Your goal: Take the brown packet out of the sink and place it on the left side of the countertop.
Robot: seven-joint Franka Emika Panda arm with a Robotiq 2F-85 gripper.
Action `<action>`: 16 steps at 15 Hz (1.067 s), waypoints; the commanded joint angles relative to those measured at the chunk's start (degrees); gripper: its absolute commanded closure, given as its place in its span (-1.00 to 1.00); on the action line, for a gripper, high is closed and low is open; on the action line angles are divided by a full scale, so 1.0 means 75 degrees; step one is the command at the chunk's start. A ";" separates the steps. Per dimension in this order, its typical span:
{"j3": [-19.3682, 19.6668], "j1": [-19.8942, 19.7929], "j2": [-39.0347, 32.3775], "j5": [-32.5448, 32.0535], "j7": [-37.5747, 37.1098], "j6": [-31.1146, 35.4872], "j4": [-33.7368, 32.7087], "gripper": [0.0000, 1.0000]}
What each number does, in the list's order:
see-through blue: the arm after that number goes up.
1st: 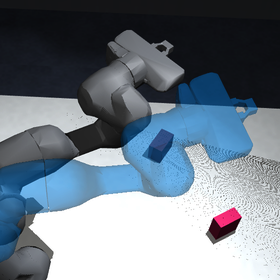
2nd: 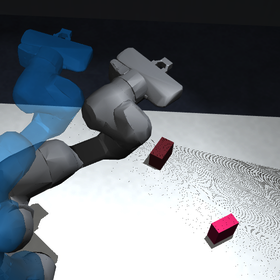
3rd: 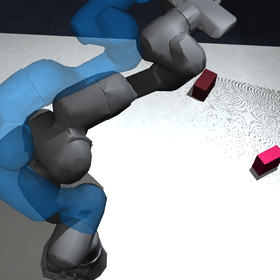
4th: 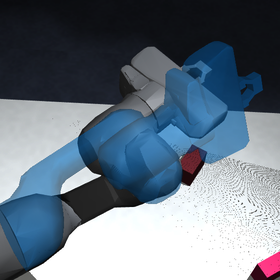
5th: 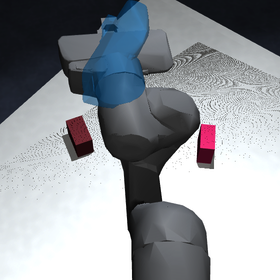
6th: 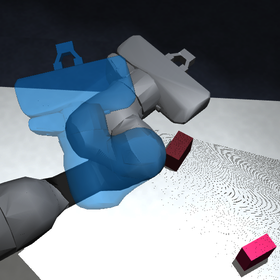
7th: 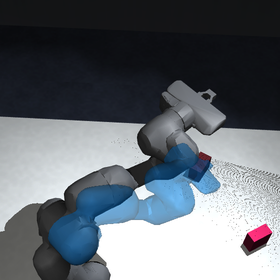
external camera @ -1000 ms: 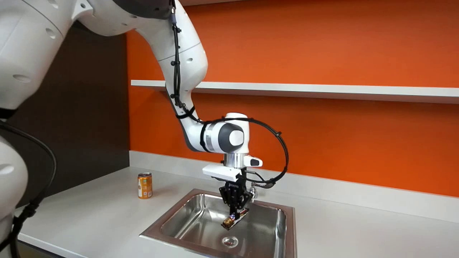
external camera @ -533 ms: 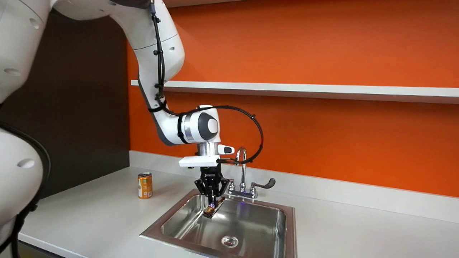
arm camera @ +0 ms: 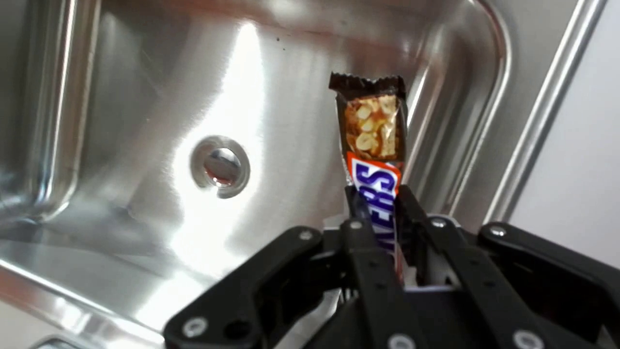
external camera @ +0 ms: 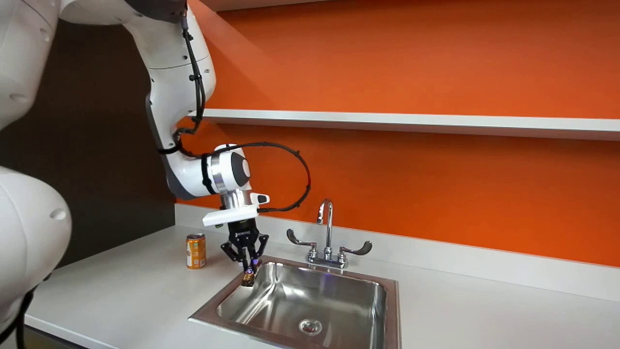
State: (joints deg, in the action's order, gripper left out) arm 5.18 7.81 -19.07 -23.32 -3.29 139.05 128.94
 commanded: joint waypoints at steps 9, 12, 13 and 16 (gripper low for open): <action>-0.1109 0.0382 -0.0097 -0.0330 0.0934 0.0167 0.0169 0.90; -0.1294 0.0409 -0.0201 -0.0300 0.1222 0.0196 0.0157 0.90; -0.1335 0.0412 -0.0238 -0.0288 0.1294 0.0194 0.0145 0.90; -0.1391 0.0414 -0.0323 -0.0274 0.1439 0.0223 0.0140 0.90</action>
State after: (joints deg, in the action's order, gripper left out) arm -4.76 11.14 -21.40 -25.11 5.36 140.06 129.90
